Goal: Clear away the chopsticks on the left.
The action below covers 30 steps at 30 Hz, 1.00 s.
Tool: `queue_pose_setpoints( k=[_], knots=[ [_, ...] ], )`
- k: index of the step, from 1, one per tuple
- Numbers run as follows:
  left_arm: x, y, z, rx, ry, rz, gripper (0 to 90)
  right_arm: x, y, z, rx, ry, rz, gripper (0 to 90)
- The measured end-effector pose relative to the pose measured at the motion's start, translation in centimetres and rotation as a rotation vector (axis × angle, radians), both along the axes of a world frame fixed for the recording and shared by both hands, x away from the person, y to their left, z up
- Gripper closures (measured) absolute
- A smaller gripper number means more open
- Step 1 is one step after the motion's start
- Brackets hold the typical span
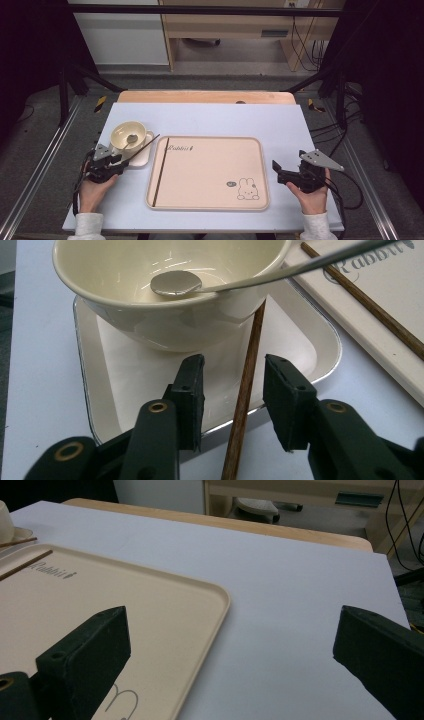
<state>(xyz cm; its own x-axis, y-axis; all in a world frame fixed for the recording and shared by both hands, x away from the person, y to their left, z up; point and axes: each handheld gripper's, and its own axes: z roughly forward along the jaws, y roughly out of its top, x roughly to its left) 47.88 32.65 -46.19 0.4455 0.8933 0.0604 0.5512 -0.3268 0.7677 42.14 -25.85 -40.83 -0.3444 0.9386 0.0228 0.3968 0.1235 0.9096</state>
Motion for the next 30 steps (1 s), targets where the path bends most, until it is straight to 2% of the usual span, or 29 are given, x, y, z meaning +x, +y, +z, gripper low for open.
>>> queue_pose_setpoints(
  k=[9,14,24,28,30],
  knots=[
    [0.49,-0.15,-0.52,-0.016,0.017,-0.016,73.2,0.02,-0.02,-0.02,-0.002,0.000,-0.001,2.2],
    [0.52,-0.16,-0.53,-0.012,0.023,-0.033,79.7,0.06,0.03,-0.06,-0.004,0.000,-0.002,2.3],
    [0.20,-0.60,-0.27,-0.027,0.031,-0.063,83.8,0.00,0.02,-0.02,0.001,0.005,-0.002,2.3],
    [0.09,-0.85,-0.26,-0.041,0.027,-0.062,84.8,0.01,0.00,-0.03,-0.003,0.002,-0.001,2.3],
    [0.01,-0.92,-0.19,-0.034,0.027,-0.061,85.0,-0.02,-0.01,0.00,-0.001,0.005,-0.002,2.2]
  ],
)
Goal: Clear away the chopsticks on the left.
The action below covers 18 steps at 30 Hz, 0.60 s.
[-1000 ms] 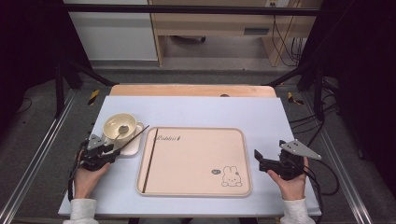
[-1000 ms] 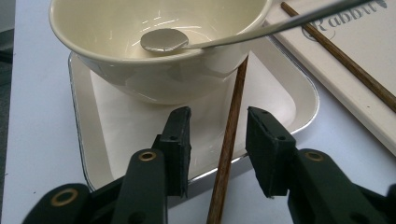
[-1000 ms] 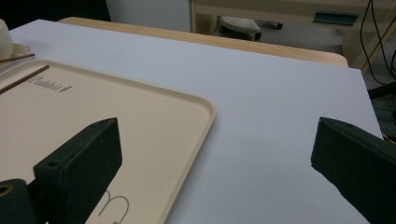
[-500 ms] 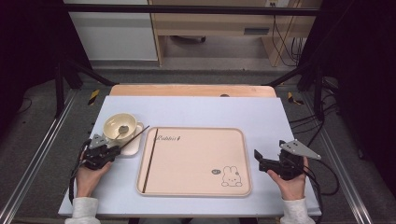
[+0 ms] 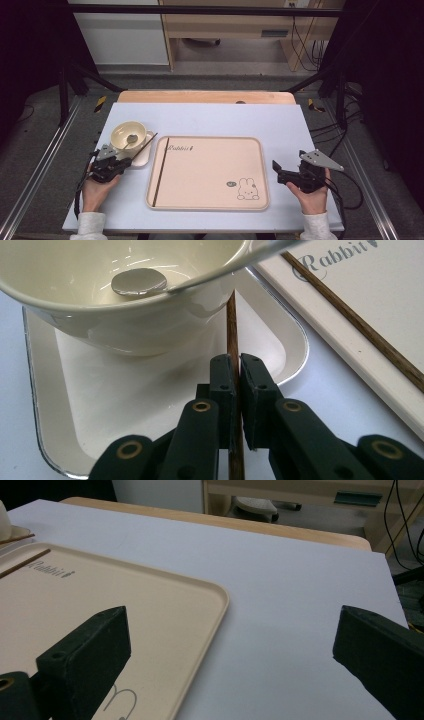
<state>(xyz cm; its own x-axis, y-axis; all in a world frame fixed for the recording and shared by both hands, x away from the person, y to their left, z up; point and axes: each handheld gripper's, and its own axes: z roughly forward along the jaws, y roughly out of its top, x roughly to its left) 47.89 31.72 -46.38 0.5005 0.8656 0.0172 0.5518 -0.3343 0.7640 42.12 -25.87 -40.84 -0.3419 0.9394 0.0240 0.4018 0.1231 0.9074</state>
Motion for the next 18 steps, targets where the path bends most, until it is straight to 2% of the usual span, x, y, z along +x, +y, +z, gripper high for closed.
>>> queue_pose_setpoints(
  k=[5,9,18],
  knots=[
    [-0.2,-0.1,0.2,0.006,0.001,-0.002,85.1,0.0,0.0,0.0,0.001,-0.002,-0.002,2.2],
    [-0.5,-0.3,0.5,-0.015,-0.012,0.006,85.1,0.0,0.0,0.0,0.001,-0.003,0.000,2.2],
    [-1.2,-0.8,1.3,-0.012,-0.024,-0.004,85.1,0.0,-0.2,0.0,0.003,-0.009,-0.002,2.1]
  ],
)
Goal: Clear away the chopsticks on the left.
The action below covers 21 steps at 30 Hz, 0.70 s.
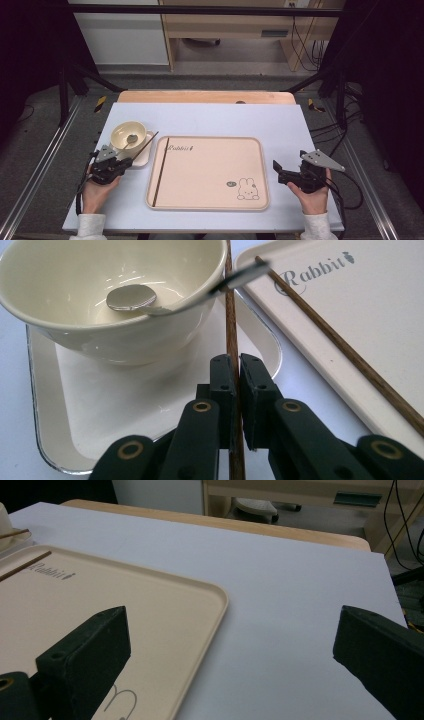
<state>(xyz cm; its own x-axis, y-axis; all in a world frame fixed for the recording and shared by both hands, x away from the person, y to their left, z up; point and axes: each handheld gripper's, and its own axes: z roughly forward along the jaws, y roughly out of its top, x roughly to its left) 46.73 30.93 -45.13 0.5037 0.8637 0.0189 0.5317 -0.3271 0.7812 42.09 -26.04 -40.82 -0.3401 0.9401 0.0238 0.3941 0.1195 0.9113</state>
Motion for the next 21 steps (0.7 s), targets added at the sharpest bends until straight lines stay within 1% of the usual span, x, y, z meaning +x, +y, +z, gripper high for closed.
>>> queue_pose_setpoints(
  k=[3,4,8,9,11,13,15,17,18,19,20,21],
  knots=[
    [-0.3,-0.2,0.2,0.007,-0.002,-0.004,85.1,0.0,0.0,0.0,0.005,0.001,0.001,2.1],
    [-0.4,-0.3,0.2,0.001,-0.006,-0.001,85.1,0.0,0.0,0.0,0.005,0.001,0.001,2.1],
    [-0.7,-0.6,0.6,0.011,-0.007,-0.008,85.1,-0.1,-0.1,0.1,0.007,-0.002,0.001,2.1],
    [-0.9,-0.8,0.6,-0.005,-0.003,0.011,85.1,-0.1,-0.1,0.1,0.009,-0.004,-0.001,2.1],
    [-1.1,-0.9,0.8,-0.007,-0.003,0.011,85.1,-0.1,-0.1,0.1,0.008,-0.005,-0.001,2.1],
    [-1.3,-1.2,0.8,-0.023,-0.002,0.025,85.1,-0.1,-0.2,0.1,0.007,-0.006,-0.003,2.1],
    [-1.4,-1.3,1.0,-0.007,-0.007,0.013,85.1,-0.1,-0.2,0.1,0.007,-0.005,-0.003,2.0],
    [-1.6,-1.5,1.1,-0.019,-0.010,0.018,85.1,-0.2,-0.1,0.2,0.009,-0.004,-0.002,2.0],
    [-1.5,-1.4,1.3,0.008,-0.026,-0.006,85.1,-0.2,-0.2,0.2,0.010,-0.005,-0.002,2.0],
    [-1.6,-1.6,1.4,0.002,-0.033,-0.001,85.1,-0.2,-0.2,0.2,0.010,-0.006,-0.002,2.0],
    [-1.7,-1.7,1.6,0.007,-0.032,-0.005,85.1,-0.2,-0.2,0.2,0.010,-0.006,-0.003,2.0],
    [-1.8,-1.8,1.6,0.003,-0.033,-0.003,85.1,-0.2,-0.2,0.2,0.010,-0.005,-0.003,2.0]
  ],
)
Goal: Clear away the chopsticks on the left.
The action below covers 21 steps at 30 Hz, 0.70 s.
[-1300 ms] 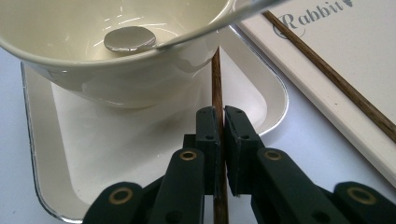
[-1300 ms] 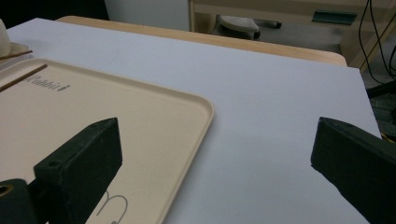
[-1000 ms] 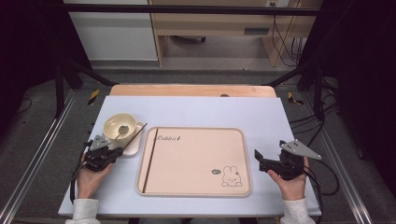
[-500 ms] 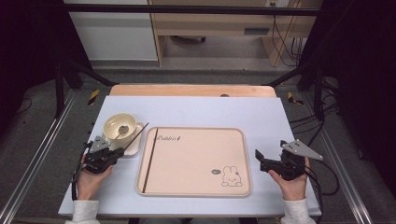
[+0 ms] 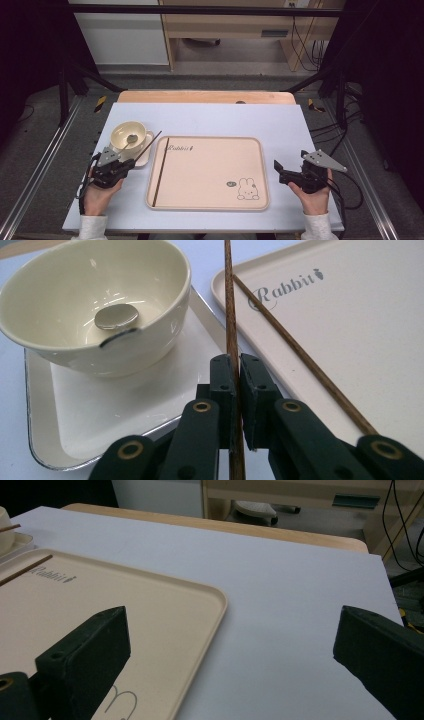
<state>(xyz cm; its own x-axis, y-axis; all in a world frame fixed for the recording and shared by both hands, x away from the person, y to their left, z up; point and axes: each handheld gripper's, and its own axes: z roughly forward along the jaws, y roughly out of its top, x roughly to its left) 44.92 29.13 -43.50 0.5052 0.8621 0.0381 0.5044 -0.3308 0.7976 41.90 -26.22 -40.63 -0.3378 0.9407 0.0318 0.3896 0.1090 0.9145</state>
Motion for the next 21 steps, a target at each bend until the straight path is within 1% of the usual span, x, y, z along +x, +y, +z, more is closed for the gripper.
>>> queue_pose_setpoints(
  k=[6,12,20,21],
  knots=[
    [-0.6,-1.2,0.4,0.011,-0.023,0.003,85.1,0.0,0.0,0.0,-0.001,-0.002,0.000,2.0],
    [-0.9,-2.0,0.6,-0.001,-0.029,0.007,85.1,-0.1,0.0,0.0,0.000,-0.002,0.000,1.9],
    [-1.3,-3.2,0.8,-0.022,-0.054,0.027,85.1,-0.1,0.0,0.0,-0.002,-0.005,0.000,1.9],
    [-1.4,-3.4,0.8,-0.018,-0.058,0.030,85.1,-0.1,0.0,0.0,-0.002,-0.006,0.000,1.9]
  ],
)
